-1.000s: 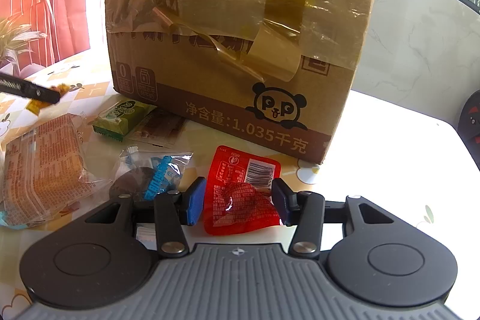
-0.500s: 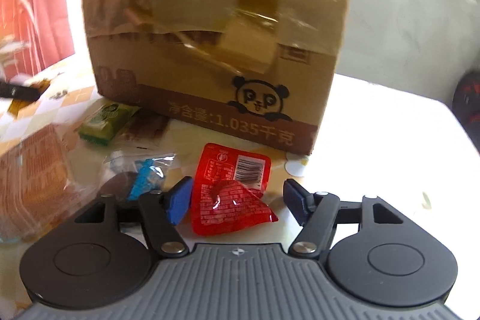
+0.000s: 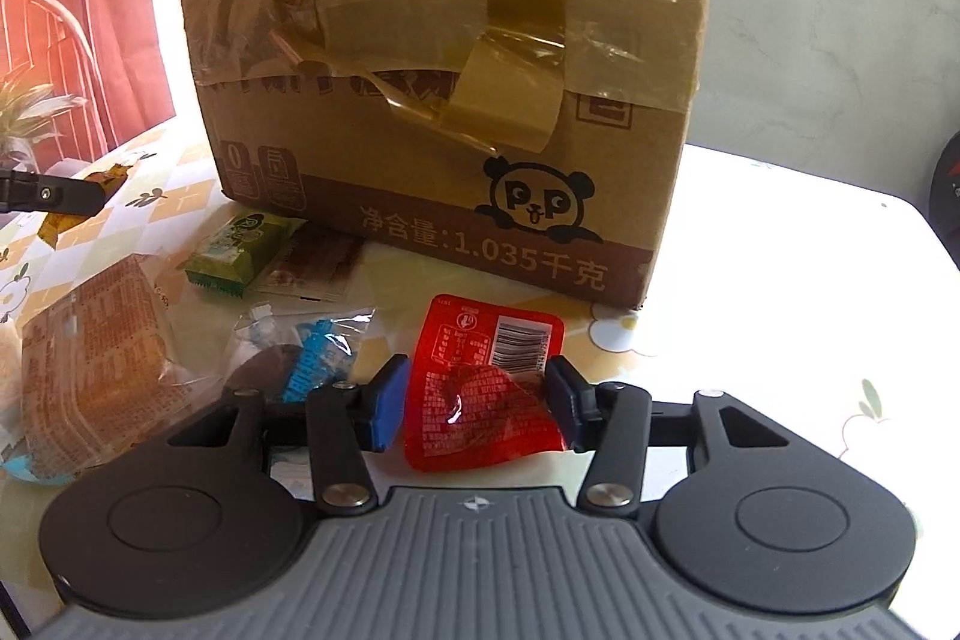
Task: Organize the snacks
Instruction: 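Lift the yellow candy with the left gripper while the right gripper squeezes the red packet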
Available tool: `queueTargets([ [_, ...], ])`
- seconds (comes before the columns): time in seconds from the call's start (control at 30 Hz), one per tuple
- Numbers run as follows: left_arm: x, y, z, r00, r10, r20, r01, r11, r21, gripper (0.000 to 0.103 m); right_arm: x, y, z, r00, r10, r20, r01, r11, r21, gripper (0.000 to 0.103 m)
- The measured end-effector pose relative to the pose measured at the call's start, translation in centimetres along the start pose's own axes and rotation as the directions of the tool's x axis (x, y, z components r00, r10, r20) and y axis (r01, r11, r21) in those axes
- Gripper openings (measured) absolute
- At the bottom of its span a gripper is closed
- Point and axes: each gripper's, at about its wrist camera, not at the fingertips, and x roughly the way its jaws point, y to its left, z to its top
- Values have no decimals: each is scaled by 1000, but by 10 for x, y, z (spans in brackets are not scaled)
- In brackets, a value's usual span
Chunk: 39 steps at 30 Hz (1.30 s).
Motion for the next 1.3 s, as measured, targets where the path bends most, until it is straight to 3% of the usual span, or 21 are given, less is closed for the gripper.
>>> queueTargets([
  [0.1,-2,0,1,1000,-6,3,6,1000,2,33,-7,1,0,1000,3,27,-3,1000,-1,40],
  [0.37,-6,-3,2,1000,-19,12,19,1000,8,33,-7,3,2,1000,-4,5,4,1000,-10,40],
  [0.5,-6,-3,1,1000,-19,7,19,1000,7,33,-1,3,2,1000,-26,-6,26,1000,-13,45],
  [0.7,-5,-3,2,1000,-21,8,21,1000,7,33,8,14,5,998,-57,-27,55,995,-81,46],
  [1.07,-11,-3,2,999,-31,30,32,999,-6,33,-9,15,2,1000,-25,-12,24,997,-67,34],
  [1.17,-13,-5,3,999,-37,35,37,999,-5,33,-18,13,0,1000,-29,1,29,998,-60,30],
  [1.2,-14,-5,3,999,-39,36,39,999,-5,33,-21,13,0,1000,-31,6,31,998,-56,26],
  [1.23,-14,-6,3,998,-41,38,41,999,-4,33,-25,12,-1,999,-32,12,33,998,-56,8],
  [1.3,-16,-6,4,998,-44,42,44,999,-2,33,-29,13,-1,999,-46,3,46,997,-66,7],
])
